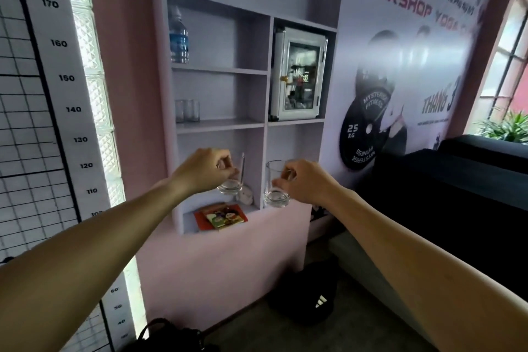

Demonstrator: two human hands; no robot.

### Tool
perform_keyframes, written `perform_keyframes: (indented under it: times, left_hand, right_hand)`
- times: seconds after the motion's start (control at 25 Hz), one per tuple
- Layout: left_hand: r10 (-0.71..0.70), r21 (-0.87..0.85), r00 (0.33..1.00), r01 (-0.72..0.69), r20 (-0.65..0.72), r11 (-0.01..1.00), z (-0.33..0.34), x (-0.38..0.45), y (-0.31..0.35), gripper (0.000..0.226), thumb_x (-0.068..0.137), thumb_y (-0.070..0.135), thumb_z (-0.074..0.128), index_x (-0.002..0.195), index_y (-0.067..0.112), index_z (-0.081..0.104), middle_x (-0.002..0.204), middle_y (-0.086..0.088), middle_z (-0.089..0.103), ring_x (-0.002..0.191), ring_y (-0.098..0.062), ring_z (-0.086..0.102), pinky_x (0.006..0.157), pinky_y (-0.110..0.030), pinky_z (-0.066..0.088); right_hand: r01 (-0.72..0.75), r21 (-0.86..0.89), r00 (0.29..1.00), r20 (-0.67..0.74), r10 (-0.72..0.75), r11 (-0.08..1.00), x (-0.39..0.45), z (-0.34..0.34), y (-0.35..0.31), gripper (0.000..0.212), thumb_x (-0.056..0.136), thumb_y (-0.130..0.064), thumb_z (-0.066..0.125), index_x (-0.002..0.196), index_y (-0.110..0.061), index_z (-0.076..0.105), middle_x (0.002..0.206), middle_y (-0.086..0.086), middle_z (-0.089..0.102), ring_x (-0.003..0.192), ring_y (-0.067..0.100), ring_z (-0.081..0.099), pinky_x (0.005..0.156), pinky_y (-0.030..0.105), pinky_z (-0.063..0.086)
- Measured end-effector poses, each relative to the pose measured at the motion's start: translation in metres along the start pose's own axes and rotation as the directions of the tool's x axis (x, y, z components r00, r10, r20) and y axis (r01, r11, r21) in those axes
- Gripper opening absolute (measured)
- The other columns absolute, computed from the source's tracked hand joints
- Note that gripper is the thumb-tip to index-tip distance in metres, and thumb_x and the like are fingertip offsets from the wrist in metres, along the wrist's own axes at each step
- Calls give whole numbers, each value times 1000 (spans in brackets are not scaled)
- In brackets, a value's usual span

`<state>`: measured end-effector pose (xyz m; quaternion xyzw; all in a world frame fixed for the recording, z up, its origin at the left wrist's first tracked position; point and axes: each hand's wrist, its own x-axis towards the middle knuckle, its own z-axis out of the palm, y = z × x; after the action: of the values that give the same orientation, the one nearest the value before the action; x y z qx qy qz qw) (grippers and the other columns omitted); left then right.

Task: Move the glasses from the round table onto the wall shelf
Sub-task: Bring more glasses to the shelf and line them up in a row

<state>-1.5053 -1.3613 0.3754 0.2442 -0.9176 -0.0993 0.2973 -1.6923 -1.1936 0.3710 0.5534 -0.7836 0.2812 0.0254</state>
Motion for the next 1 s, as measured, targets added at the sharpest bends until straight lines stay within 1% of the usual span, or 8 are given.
perform_keyframes:
  times: [0.08,0.24,0.32,0.48,0.68,0.76,0.92,1.0]
  left_hand:
    - [-6,4,1000,6,-9,1000,7,23,-18,23,83,36,73,67,28,58,67,11,60,66,-13,57,56,-24,39]
    - [-47,13,999,47,0,999,14,84,-58,19,84,38,72,76,23,64,81,2,68,78,-18,63,73,-35,51]
    - [-59,12,998,59,-21,998,10,119,-77,19,85,39,71,76,24,63,78,2,68,76,-18,65,71,-35,51]
    - [-69,27,994,71,-83,997,3,185,-123,19,86,40,70,80,22,65,74,4,69,73,-16,65,67,-33,51]
    - [-31,120,976,58,-215,991,2,228,-173,21,87,36,70,80,17,66,82,2,68,75,-19,64,68,-34,51]
    - [-25,144,975,58,-222,988,1,239,-192,21,87,37,68,81,17,66,87,6,67,77,-17,64,70,-34,52]
    - [-59,171,964,106,-259,980,4,252,-216,19,85,32,72,73,27,59,77,13,62,73,-14,62,64,-25,46]
    - [-93,199,953,155,-290,968,6,258,-223,19,84,31,74,74,21,62,76,9,64,71,-15,62,63,-26,45]
  right_hand:
    - [47,-4,998,33,-47,999,32,16,7,19,85,-45,69,77,-30,60,82,-7,62,77,14,60,72,34,55]
    - [109,-26,993,55,-107,994,116,31,14,21,84,-48,68,80,-28,62,89,-1,67,82,19,62,75,36,55]
    - [126,-23,992,26,-125,992,163,32,12,21,84,-46,68,81,-26,64,89,-1,67,84,21,62,77,38,54]
    - [170,5,985,-30,-170,985,254,39,8,21,84,-45,68,73,-28,60,74,-8,61,80,20,61,73,34,52]
    - [203,82,978,-56,-199,976,340,58,6,23,83,-51,67,76,-30,61,80,-11,64,76,13,61,68,29,50]
    - [213,140,977,-52,-208,967,369,69,5,24,81,-51,68,80,-28,64,81,-11,65,75,12,62,70,31,54]
    - [285,201,958,-37,-284,937,414,94,0,24,81,-49,70,85,-25,68,91,-4,69,83,17,65,79,35,56]
    - [331,201,943,-32,-332,922,434,102,-2,22,81,-47,70,84,-25,68,91,-3,69,85,18,64,79,34,54]
